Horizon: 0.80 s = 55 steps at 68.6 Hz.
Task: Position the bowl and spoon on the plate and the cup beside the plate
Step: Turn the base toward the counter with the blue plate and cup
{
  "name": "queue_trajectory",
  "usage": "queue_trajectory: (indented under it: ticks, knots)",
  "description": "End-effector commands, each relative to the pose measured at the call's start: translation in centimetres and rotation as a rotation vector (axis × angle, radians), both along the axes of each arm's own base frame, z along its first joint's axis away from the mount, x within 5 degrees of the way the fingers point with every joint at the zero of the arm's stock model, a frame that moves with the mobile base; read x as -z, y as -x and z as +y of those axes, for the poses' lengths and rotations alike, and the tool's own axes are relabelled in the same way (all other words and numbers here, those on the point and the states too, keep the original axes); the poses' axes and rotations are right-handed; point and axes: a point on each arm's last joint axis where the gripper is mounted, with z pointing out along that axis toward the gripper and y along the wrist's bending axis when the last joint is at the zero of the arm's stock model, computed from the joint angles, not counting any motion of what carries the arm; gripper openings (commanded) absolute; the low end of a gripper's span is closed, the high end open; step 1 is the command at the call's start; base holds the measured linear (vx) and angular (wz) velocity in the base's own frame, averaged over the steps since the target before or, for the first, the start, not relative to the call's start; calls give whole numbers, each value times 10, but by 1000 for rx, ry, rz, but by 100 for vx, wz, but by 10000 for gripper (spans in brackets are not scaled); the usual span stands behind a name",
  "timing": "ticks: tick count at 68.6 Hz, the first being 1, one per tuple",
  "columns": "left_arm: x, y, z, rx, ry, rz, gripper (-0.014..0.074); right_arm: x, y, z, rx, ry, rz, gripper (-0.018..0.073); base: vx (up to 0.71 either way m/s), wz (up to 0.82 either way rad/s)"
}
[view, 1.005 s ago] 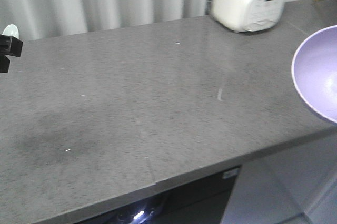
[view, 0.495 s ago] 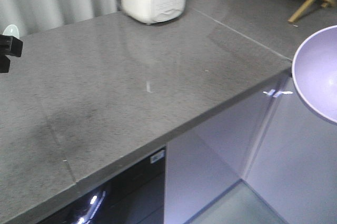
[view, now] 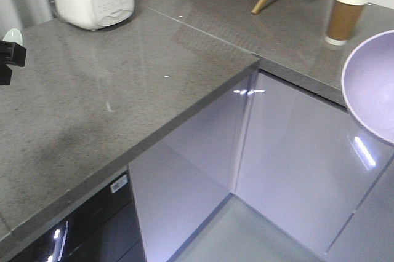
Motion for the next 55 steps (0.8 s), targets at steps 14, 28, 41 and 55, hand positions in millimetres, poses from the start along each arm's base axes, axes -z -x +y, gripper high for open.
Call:
queue_trajectory:
  ticks: [14, 28, 41, 55]
  knots:
    - [-17, 6, -1, 7, 24, -93, -6, -12, 1, -1, 10, 3, -89, -6, -1, -38]
    - [-17, 6, -1, 7, 24, -93, -6, -12, 1, -1, 10, 3, -89, -6, 1, -36]
    - [-17, 6, -1, 7, 24, -93, -6, -12, 1, -1, 10, 3, -89, -6, 4, -36]
    - [-17, 6, -1, 7, 24, -93, -6, -12, 1, -1, 10, 3, -89, -6, 7, -41]
